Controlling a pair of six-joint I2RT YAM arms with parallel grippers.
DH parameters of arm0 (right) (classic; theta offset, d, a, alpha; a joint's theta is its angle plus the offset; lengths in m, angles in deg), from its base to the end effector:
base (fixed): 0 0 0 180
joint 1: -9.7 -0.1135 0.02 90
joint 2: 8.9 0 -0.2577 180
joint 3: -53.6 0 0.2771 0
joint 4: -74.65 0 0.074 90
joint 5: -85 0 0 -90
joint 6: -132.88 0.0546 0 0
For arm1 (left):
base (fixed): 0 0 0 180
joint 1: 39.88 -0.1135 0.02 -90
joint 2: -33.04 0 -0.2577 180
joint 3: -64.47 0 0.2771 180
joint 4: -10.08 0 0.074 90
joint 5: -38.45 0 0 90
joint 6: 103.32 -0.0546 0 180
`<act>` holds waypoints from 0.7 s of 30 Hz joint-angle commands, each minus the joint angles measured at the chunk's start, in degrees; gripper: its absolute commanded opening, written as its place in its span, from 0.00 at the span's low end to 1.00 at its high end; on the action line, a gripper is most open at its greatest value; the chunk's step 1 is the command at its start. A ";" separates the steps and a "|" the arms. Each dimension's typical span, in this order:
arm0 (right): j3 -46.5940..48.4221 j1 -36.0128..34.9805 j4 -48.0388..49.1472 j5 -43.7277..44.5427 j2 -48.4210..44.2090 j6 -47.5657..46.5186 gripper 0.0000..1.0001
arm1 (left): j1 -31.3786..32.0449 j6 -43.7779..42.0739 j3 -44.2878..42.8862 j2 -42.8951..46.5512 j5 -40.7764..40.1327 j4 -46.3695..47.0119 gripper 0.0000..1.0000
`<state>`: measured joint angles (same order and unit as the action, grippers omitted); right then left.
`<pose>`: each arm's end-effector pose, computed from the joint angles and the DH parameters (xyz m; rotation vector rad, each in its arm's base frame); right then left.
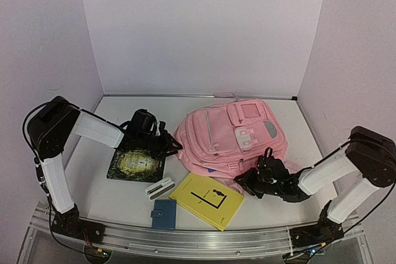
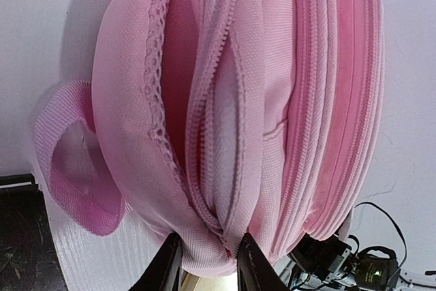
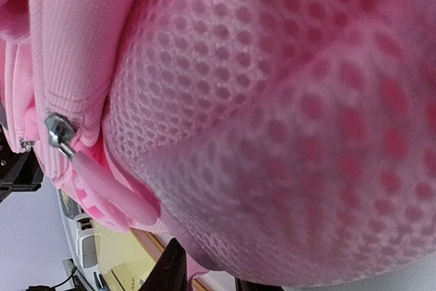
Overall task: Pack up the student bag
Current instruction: Adjust the student bag at the center of the board.
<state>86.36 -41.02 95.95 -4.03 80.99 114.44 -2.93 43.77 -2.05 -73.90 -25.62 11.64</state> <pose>0.1743 0.2116 0.0632 0.4543 2.4117 1.0891 0.3068 -0.2607 0.1031 -0.1687 2.5514 -1.2886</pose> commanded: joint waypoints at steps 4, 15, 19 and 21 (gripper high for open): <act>1.75 -0.19 5.52 1.34 1.06 3.10 0.11 | 0.05 -0.74 -0.57 2.04 0.27 2.82 0.29; 2.30 -0.23 -5.79 7.43 -20.07 3.93 0.00 | 1.04 -15.92 -3.83 14.08 -4.42 -7.90 0.73; 3.63 -0.25 -10.11 9.28 -23.41 2.22 0.00 | 3.87 -20.50 -5.29 14.95 -3.22 -10.97 0.80; 3.99 -0.18 -11.90 9.76 -23.85 1.93 0.00 | 5.67 -22.31 -5.49 14.29 -1.73 -11.45 0.82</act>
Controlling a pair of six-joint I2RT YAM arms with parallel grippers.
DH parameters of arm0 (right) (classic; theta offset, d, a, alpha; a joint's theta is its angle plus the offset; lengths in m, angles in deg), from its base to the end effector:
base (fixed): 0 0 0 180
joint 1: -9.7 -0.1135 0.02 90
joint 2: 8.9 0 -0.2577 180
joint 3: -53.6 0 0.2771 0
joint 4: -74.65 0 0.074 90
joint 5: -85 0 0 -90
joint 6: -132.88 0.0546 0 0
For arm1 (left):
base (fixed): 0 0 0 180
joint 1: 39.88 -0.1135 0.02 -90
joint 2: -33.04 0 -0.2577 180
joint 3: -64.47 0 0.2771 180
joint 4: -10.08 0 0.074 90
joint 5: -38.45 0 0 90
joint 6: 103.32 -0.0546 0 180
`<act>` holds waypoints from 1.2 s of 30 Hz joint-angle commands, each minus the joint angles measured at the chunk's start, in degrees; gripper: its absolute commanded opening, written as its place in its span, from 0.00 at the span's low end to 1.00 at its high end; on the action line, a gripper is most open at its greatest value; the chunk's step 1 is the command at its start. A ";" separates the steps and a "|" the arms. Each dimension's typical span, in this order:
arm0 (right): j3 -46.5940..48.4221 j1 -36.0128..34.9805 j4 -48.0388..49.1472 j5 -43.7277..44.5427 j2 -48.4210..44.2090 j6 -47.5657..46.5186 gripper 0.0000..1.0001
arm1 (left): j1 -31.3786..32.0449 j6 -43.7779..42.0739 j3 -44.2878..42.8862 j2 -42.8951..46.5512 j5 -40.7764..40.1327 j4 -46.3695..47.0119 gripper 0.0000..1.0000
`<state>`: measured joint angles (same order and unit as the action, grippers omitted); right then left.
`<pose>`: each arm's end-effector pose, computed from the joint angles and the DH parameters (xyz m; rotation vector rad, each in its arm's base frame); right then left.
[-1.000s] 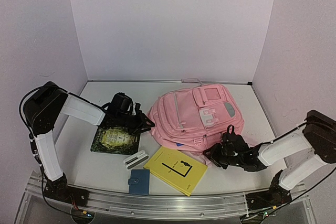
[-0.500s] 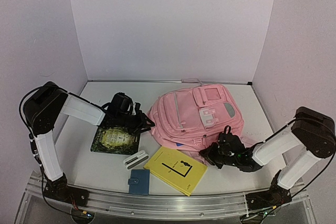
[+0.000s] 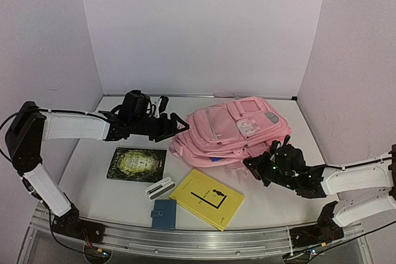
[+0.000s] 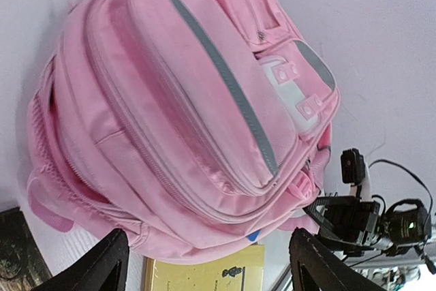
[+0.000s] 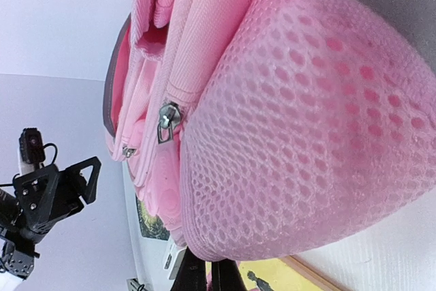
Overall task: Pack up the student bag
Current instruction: Adjust the student bag at the center of the board.
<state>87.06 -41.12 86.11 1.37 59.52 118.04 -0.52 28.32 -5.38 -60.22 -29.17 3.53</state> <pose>0.1752 0.2054 0.1432 0.5490 2.1604 1.2449 0.2936 -0.2677 0.1985 0.2167 2.3007 -1.2070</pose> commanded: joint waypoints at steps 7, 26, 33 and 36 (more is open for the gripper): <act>3.85 -0.09 -3.19 4.09 -3.27 -2.11 0.00 | 11.95 -17.38 -3.93 -0.76 -5.41 -9.16 0.84; 5.02 -0.08 -4.51 3.29 -3.96 -3.30 0.00 | 23.81 -51.67 -14.86 -14.17 -45.29 -11.65 0.88; 5.33 -0.14 -5.12 3.51 -4.03 -3.72 0.00 | 24.72 -54.95 -13.85 -15.53 -43.78 -9.71 0.89; 5.62 -0.13 -5.42 3.70 -3.91 -4.29 0.00 | 24.78 -56.32 -14.65 -16.81 -45.43 -9.52 0.85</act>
<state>88.80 -41.12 76.83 3.10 57.60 115.16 23.91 -24.76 -17.92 -75.27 -71.83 -7.34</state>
